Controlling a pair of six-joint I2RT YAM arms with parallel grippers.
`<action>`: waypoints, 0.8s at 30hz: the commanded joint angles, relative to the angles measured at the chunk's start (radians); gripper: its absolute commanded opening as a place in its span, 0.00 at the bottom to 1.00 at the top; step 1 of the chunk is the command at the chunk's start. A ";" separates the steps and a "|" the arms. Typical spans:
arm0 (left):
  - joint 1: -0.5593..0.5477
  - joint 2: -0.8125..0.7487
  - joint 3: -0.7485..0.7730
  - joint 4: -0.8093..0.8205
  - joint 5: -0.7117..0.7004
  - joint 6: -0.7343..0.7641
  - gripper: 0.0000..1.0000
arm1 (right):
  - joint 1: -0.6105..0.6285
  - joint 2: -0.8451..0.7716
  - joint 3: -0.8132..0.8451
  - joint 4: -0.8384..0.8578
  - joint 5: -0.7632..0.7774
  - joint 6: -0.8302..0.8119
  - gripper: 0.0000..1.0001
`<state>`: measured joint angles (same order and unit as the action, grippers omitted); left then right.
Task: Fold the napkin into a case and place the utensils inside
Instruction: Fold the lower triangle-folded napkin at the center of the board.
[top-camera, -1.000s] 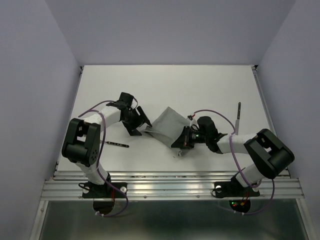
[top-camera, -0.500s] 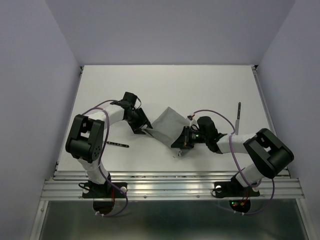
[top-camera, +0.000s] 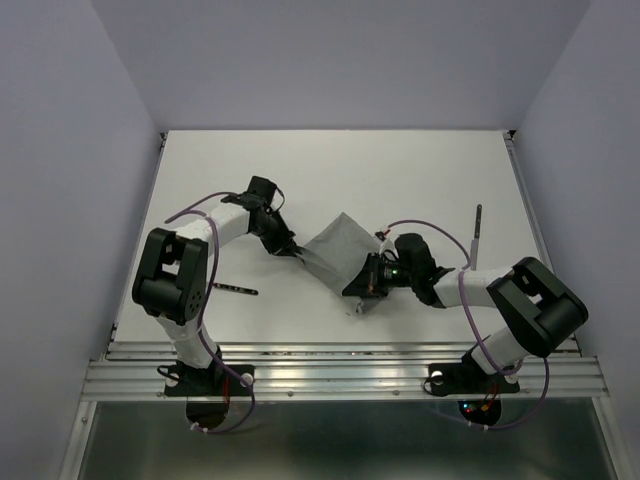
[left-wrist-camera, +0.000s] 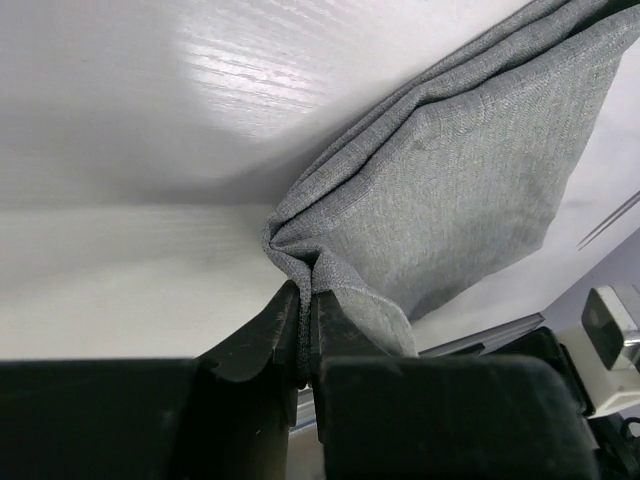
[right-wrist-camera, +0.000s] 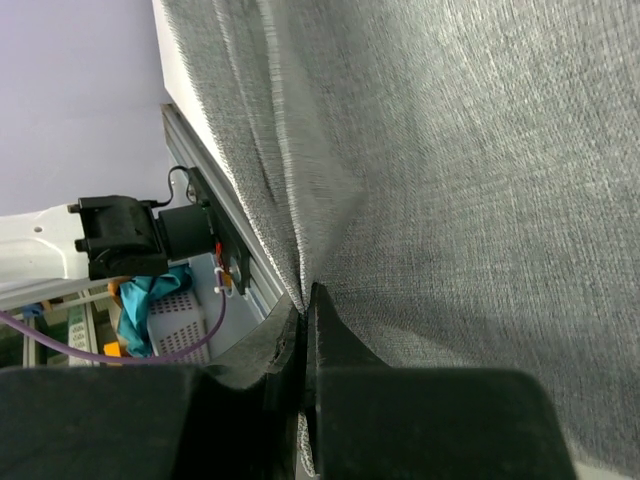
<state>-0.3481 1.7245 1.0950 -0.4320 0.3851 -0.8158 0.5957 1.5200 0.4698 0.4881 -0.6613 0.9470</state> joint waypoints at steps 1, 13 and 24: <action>-0.011 0.015 0.094 -0.066 -0.011 0.023 0.14 | -0.005 -0.029 -0.020 0.049 0.000 0.001 0.01; -0.071 0.138 0.302 -0.278 -0.107 0.041 0.07 | -0.005 -0.031 -0.025 0.024 -0.006 -0.019 0.01; -0.097 0.217 0.433 -0.341 -0.150 0.023 0.07 | -0.005 -0.014 -0.028 0.024 -0.015 -0.027 0.01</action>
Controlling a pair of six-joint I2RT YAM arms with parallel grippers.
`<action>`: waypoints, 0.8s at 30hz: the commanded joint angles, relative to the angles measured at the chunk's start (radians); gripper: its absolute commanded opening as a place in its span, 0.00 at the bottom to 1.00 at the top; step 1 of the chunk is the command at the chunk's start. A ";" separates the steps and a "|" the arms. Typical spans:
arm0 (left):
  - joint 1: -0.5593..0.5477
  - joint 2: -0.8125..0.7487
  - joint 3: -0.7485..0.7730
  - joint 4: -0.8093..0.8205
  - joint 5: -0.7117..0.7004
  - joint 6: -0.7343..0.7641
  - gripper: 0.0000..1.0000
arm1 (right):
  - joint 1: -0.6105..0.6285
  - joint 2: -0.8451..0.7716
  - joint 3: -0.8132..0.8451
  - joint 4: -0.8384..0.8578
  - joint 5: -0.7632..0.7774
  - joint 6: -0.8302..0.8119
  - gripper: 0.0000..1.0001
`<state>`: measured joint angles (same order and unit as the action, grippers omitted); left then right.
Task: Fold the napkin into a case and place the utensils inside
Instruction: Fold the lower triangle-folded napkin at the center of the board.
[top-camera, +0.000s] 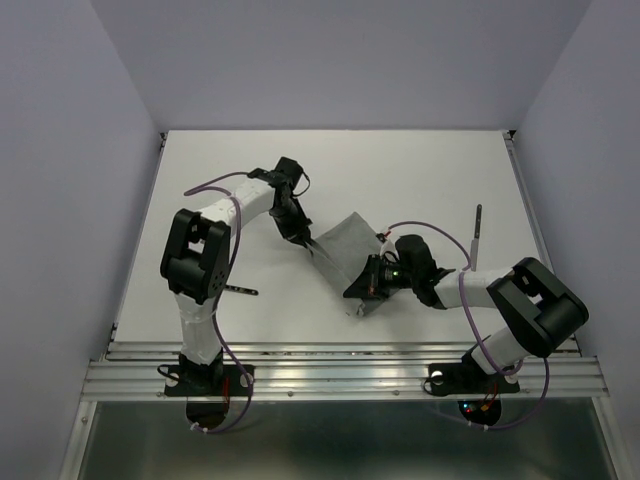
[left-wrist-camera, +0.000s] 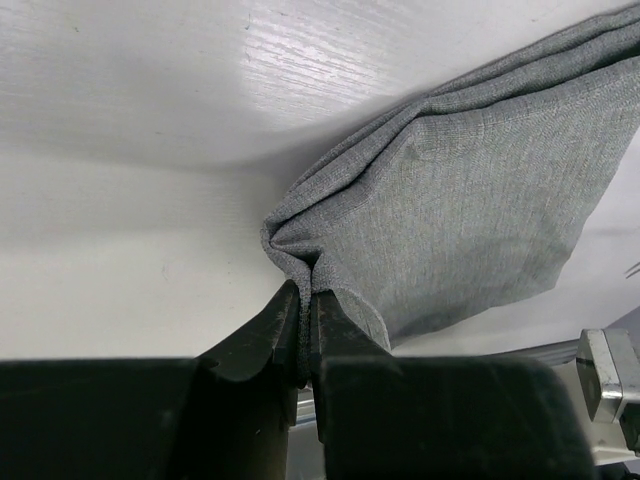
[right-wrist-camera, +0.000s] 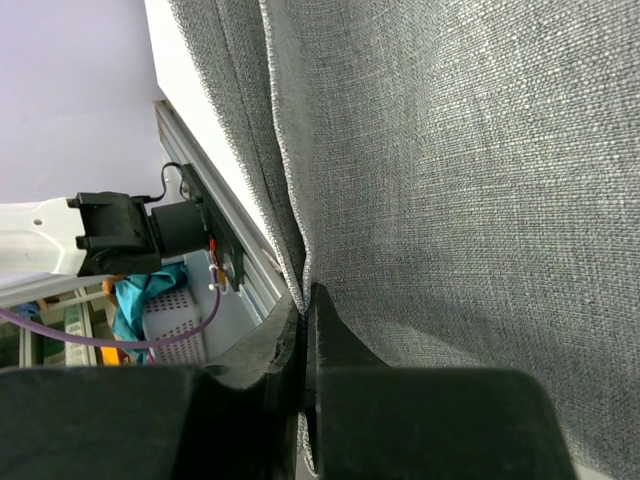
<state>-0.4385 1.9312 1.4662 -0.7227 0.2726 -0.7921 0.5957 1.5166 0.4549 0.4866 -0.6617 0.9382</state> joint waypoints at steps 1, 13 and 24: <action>-0.009 0.023 0.069 -0.056 -0.044 -0.002 0.07 | -0.005 -0.009 -0.015 0.026 -0.016 -0.018 0.01; -0.026 0.071 0.106 -0.093 -0.079 0.019 0.07 | -0.005 -0.157 0.175 -0.402 0.234 -0.252 0.70; -0.029 0.063 0.095 -0.099 -0.084 0.005 0.07 | -0.047 0.009 0.398 -0.433 0.272 -0.254 0.07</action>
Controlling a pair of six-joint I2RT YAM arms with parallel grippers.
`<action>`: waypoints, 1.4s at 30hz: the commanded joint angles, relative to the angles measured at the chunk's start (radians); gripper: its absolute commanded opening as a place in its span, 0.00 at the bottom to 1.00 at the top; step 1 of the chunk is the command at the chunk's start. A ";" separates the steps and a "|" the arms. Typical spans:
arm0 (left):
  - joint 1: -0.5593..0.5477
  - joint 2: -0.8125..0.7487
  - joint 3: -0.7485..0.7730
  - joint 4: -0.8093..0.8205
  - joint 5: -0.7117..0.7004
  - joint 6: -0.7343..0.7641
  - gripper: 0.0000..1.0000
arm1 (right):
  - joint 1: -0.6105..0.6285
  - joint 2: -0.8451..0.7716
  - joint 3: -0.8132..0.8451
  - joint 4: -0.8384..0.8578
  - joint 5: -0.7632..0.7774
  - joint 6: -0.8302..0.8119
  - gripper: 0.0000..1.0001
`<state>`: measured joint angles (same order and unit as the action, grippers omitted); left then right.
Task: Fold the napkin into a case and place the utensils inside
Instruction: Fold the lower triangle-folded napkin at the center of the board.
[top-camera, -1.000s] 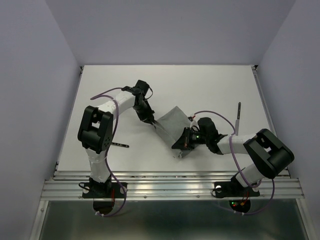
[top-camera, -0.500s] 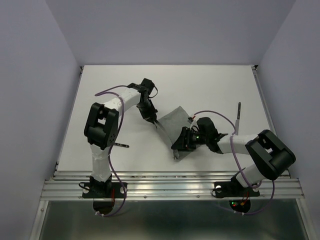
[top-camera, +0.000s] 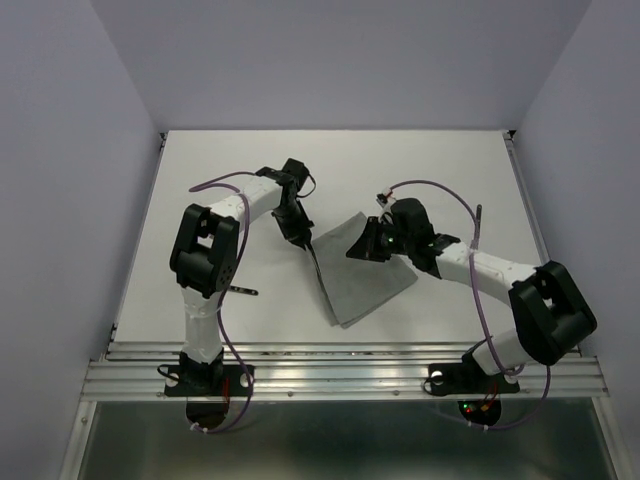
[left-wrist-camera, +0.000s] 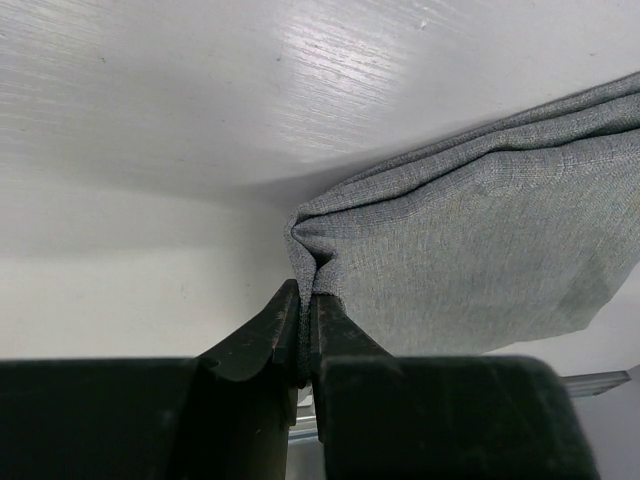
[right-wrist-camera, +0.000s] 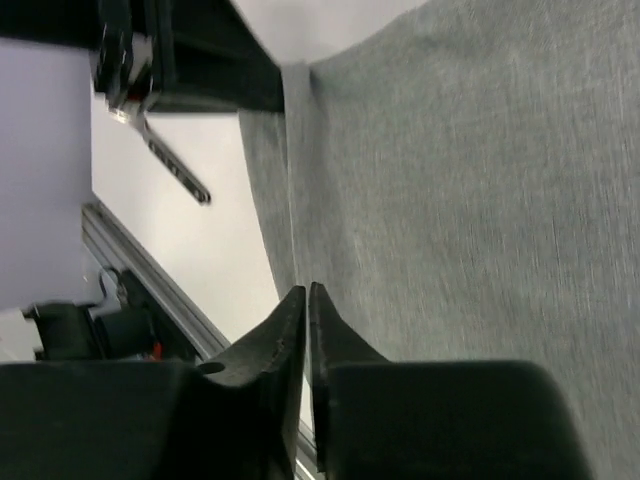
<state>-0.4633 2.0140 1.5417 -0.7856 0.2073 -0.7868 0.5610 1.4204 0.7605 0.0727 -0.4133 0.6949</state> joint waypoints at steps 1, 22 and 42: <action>-0.005 -0.020 0.021 -0.037 -0.020 -0.002 0.07 | -0.012 0.135 0.135 -0.019 0.021 -0.009 0.03; -0.005 -0.037 0.012 -0.032 -0.009 -0.005 0.06 | 0.008 0.569 0.473 0.026 -0.070 0.015 0.01; -0.017 0.015 0.084 -0.040 0.030 -0.009 0.06 | 0.017 0.680 0.484 0.021 -0.041 0.026 0.01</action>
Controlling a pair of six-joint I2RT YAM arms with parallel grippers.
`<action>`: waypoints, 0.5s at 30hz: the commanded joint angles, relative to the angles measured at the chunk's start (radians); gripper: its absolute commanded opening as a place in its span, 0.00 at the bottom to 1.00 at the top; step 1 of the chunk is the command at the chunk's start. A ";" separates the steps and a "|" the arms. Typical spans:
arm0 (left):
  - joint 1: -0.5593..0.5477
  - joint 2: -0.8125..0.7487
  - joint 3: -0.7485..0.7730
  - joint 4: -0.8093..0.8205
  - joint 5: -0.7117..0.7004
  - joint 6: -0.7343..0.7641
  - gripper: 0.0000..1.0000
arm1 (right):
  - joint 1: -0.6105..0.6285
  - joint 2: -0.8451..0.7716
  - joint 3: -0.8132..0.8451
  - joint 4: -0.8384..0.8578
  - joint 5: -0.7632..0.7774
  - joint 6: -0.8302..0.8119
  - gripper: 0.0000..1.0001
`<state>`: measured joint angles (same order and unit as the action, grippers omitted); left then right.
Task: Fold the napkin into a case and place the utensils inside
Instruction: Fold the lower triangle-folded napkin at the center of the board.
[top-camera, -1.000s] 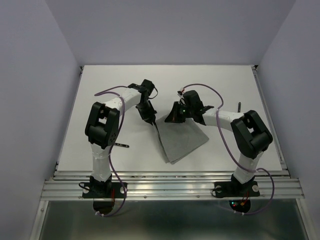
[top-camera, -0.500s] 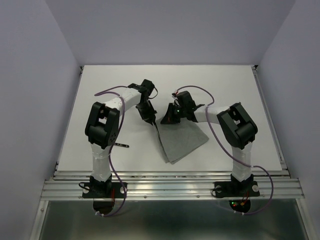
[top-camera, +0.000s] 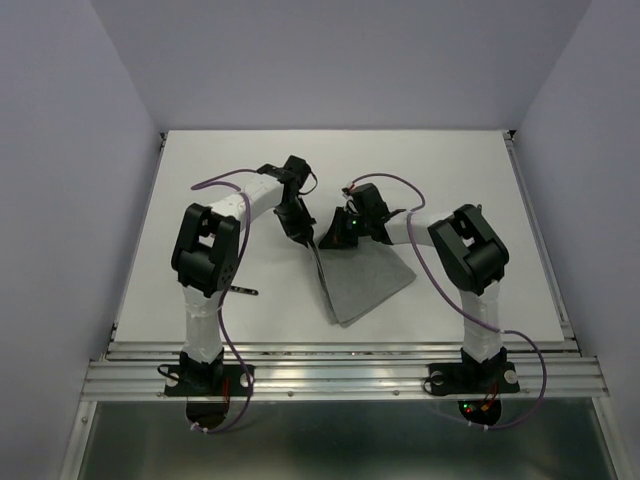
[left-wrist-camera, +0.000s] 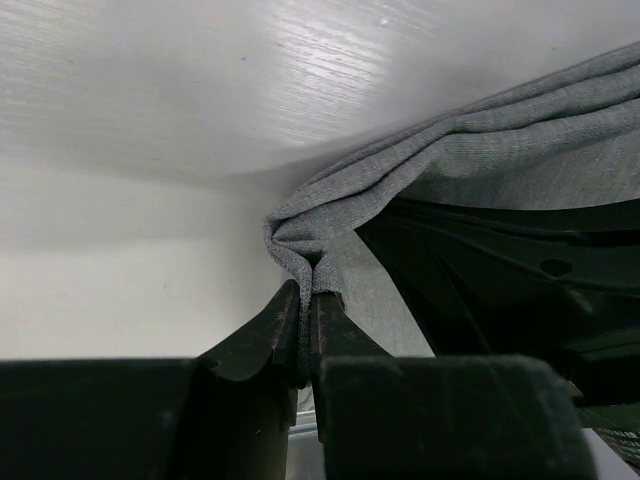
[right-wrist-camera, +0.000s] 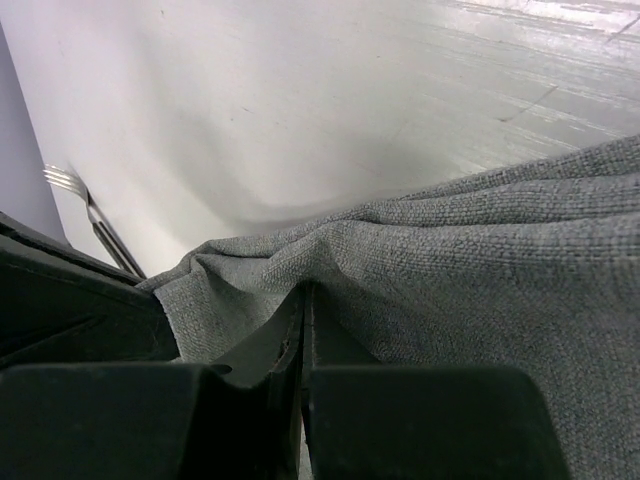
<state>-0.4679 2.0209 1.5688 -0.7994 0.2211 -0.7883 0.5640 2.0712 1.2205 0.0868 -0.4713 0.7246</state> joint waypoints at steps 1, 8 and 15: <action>-0.014 0.013 0.063 -0.026 0.020 -0.008 0.06 | 0.014 0.035 0.024 0.004 0.016 -0.004 0.01; -0.015 0.047 0.097 -0.026 0.027 -0.015 0.03 | 0.024 0.049 0.019 0.005 -0.003 -0.007 0.01; -0.015 0.076 0.134 -0.020 0.032 -0.025 0.03 | 0.024 0.053 0.007 0.005 -0.010 -0.010 0.01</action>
<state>-0.4778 2.0979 1.6466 -0.8043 0.2501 -0.7994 0.5716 2.0880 1.2297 0.1089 -0.4911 0.7303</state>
